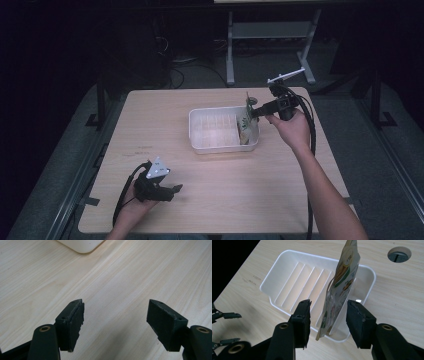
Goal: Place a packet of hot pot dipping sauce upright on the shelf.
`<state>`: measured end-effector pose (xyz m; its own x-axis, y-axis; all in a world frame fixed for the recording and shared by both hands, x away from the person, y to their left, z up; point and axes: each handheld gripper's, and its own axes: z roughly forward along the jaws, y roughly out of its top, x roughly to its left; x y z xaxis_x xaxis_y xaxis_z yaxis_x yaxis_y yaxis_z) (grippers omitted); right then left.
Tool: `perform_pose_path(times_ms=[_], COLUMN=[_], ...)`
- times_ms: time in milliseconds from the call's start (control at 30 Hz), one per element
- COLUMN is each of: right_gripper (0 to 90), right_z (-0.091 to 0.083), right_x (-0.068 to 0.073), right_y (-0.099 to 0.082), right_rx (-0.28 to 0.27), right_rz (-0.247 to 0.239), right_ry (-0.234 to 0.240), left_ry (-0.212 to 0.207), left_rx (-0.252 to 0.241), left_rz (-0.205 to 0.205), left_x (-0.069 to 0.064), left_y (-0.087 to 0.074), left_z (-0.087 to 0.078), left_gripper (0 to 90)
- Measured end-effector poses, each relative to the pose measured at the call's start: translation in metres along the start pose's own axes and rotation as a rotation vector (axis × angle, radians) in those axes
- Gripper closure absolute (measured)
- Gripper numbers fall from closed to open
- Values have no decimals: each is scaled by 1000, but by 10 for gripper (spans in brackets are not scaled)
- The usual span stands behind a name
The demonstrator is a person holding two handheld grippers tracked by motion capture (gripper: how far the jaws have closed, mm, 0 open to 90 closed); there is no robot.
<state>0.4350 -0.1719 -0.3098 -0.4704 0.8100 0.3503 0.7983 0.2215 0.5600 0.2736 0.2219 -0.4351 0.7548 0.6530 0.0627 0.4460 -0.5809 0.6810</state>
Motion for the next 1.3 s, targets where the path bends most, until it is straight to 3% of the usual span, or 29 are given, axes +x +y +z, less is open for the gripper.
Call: perform_pose_path(times_ms=[1000, 1300], right_gripper=[502, 486], right_z=[-18, -23], right_x=[-3, 4], right_y=[-28, -38], right_rx=[-36, -37], right_rz=[-29, -68], right_ry=[58, 69], left_ry=[9, 10], left_rx=[-6, -8], left_rz=[-16, -19], left_x=[4, 5], left_y=[-2, -3], left_z=[-2, -2], left_gripper=[288, 288])
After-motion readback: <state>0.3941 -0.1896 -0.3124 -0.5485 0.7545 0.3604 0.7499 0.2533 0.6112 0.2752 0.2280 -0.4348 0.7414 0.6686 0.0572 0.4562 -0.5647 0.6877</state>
